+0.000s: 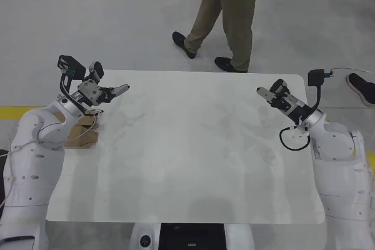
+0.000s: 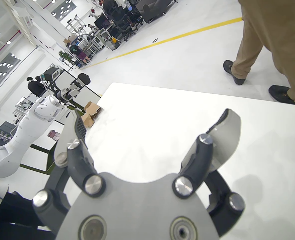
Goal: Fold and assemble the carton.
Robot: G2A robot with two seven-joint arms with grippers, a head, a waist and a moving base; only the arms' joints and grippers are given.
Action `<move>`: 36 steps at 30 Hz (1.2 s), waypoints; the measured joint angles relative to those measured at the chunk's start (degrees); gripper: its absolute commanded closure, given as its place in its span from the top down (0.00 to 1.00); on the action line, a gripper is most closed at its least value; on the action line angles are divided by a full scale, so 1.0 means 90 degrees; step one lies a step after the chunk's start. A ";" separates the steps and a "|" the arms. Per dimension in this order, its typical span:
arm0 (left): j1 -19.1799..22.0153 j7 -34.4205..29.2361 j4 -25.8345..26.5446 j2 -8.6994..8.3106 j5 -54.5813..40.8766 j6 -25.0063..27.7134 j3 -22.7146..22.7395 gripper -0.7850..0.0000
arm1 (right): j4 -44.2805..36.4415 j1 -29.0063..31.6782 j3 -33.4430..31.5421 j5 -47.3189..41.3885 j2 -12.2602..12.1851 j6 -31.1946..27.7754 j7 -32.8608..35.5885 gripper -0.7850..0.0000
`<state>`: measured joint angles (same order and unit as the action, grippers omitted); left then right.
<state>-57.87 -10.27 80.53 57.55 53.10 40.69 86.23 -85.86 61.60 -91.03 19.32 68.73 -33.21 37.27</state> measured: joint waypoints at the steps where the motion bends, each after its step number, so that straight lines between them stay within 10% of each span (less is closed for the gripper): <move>1: 0.0000 0.0000 0.0000 0.0000 0.0000 0.0000 0.0000 1.00 | 0.0000 0.0000 0.0000 0.0000 0.0000 0.0000 0.0000 1.00; 28: -0.0060 0.0002 0.0030 0.0009 -0.0137 -0.0140 0.0008 1.00 | 0.0000 0.0000 0.0000 0.0000 0.0000 0.0000 0.0000 1.00; 36: -0.0057 -0.1417 -0.0051 -0.0021 -0.2036 -0.1125 0.0415 1.00 | 0.0000 0.0000 0.0000 0.0000 0.0000 0.0000 0.0000 1.00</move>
<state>-58.38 -23.03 80.07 57.36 34.77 30.56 89.97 -85.86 61.60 -91.03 19.32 68.73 -33.21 37.27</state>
